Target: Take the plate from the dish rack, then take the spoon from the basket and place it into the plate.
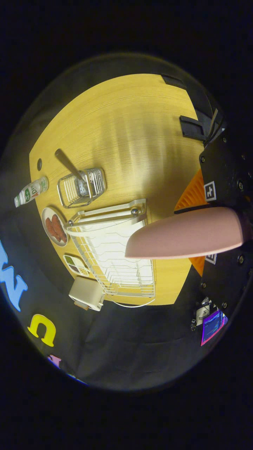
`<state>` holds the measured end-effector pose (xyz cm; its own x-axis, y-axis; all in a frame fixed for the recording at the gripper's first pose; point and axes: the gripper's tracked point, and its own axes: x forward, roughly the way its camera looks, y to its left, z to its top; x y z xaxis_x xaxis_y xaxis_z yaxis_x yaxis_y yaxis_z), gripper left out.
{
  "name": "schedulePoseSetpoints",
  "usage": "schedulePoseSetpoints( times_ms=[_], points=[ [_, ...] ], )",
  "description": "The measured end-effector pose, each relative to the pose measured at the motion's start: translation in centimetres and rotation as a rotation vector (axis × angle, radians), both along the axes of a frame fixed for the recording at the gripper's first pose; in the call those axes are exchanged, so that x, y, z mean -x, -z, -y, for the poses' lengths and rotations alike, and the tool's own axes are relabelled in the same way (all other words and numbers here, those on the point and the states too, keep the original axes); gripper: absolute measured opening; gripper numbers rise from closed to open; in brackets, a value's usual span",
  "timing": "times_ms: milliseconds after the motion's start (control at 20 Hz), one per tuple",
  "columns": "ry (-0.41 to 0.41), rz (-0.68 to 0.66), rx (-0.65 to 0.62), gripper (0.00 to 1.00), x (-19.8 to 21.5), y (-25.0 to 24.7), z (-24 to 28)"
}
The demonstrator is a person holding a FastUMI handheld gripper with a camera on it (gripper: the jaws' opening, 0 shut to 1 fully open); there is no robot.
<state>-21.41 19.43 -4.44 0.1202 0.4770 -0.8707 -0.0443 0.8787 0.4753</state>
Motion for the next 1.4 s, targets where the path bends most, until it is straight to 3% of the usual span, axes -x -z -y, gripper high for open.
schedulePoseSetpoints(
  times_ms=[400,700,1400],
  points=[
    [0.063,-0.045,-0.035,0.36,3.3,5.4,-0.4],
    [0.051,-0.016,-0.102,0.36,4.0,9.2,-1.3],
    [0.051,-0.106,-0.317,0.37,6.0,12.4,-10.1]
  ],
)
